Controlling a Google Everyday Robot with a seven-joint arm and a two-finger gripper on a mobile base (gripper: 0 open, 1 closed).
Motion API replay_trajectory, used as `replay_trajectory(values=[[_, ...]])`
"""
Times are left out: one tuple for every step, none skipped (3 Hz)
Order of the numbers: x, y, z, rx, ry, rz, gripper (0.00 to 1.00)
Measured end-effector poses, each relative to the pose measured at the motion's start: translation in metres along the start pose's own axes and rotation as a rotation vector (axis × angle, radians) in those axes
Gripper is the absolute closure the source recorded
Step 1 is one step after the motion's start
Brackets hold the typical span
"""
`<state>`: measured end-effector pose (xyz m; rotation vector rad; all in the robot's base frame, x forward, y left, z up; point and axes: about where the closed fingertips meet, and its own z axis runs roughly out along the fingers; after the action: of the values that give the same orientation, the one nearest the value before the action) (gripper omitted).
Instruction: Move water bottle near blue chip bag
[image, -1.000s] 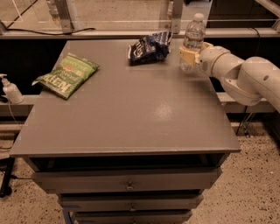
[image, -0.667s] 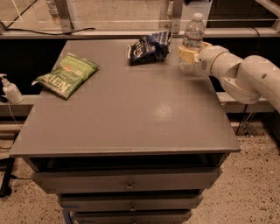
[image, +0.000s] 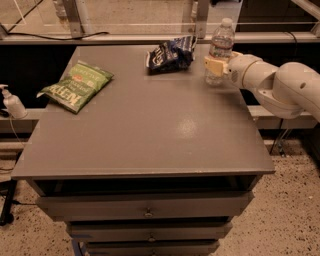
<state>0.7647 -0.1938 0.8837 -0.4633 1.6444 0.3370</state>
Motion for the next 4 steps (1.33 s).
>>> replay_trajectory(values=[[-0.0032,-0.0002,-0.0004,0.000,0.000,0.000,0.62],[-0.0047,-0.0002,-0.0006,0.000,0.000,0.000,0.38],[-0.0049,-0.0003,-0.0006,0.000,0.000,0.000,0.14],[0.0024,-0.0001,0.0009,-0.019,0.026,0.017,0.00]])
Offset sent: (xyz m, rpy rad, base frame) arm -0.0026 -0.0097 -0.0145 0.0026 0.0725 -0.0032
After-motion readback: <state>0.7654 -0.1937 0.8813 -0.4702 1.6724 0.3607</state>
